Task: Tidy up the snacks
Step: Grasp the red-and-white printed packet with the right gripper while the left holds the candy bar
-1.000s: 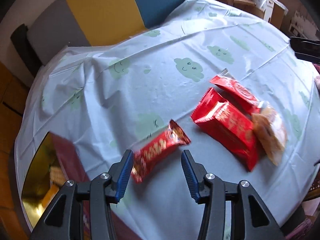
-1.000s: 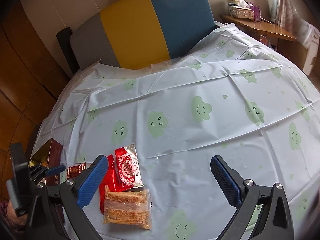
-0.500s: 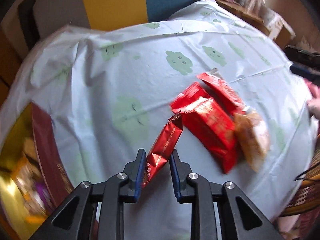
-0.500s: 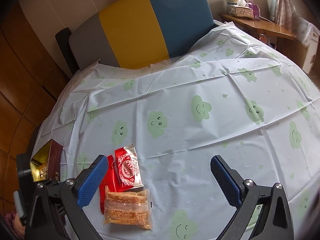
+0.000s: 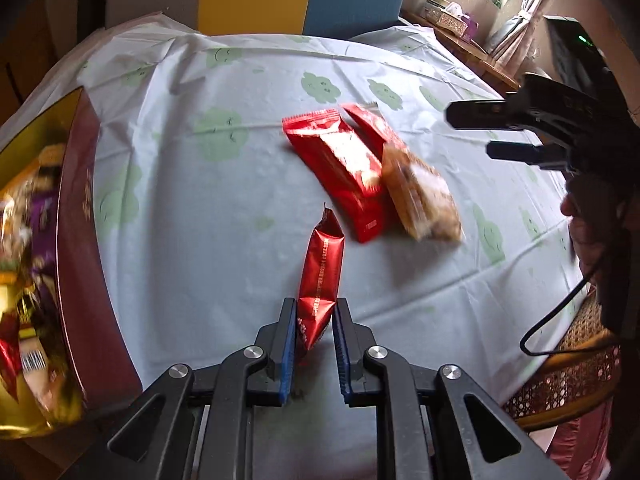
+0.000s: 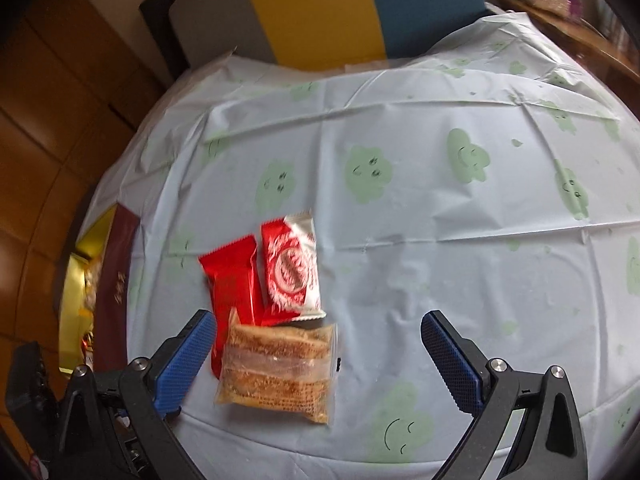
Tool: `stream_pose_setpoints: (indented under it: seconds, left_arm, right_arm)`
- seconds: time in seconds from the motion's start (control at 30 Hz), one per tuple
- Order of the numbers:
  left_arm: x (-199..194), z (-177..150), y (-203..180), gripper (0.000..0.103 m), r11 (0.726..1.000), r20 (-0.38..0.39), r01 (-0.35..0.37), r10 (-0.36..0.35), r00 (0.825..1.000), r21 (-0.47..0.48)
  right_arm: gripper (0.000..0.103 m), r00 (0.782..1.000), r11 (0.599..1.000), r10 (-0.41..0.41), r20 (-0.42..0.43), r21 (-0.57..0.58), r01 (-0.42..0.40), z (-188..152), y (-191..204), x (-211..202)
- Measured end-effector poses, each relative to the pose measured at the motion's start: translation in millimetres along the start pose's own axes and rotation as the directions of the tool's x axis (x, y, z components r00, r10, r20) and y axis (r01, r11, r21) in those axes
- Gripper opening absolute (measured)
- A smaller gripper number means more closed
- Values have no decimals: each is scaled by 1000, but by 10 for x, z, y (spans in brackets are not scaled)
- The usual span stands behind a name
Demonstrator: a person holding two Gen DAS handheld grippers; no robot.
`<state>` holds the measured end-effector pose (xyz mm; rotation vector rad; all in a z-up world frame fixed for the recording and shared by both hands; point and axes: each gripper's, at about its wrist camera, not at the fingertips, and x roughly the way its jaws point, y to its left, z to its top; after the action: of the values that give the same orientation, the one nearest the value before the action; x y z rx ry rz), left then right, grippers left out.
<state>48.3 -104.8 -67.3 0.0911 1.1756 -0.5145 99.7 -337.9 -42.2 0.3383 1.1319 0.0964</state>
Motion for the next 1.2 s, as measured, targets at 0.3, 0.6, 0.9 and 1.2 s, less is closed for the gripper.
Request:
stream_pose_setpoints:
  seconds: [0.3, 0.6, 0.9, 1.2]
  left_arm:
    - [15, -92, 15, 18, 1000, 58, -5, 4, 998, 16]
    - [80, -69, 78, 18, 999, 94, 33, -33, 995, 1]
    - [38, -186, 83, 17, 1000, 143, 26, -26, 989, 2]
    - [29, -208, 86, 17, 999, 150, 36, -34, 988, -12]
  right_arm:
    - [72, 997, 997, -59, 57, -47, 61, 36, 36, 14]
    - [61, 997, 997, -27, 70, -68, 31, 130, 176, 256]
    - [36, 993, 976, -107, 49, -188, 114, 134, 313, 618]
    - [36, 984, 980, -170, 45, -96, 174, 201, 68, 587]
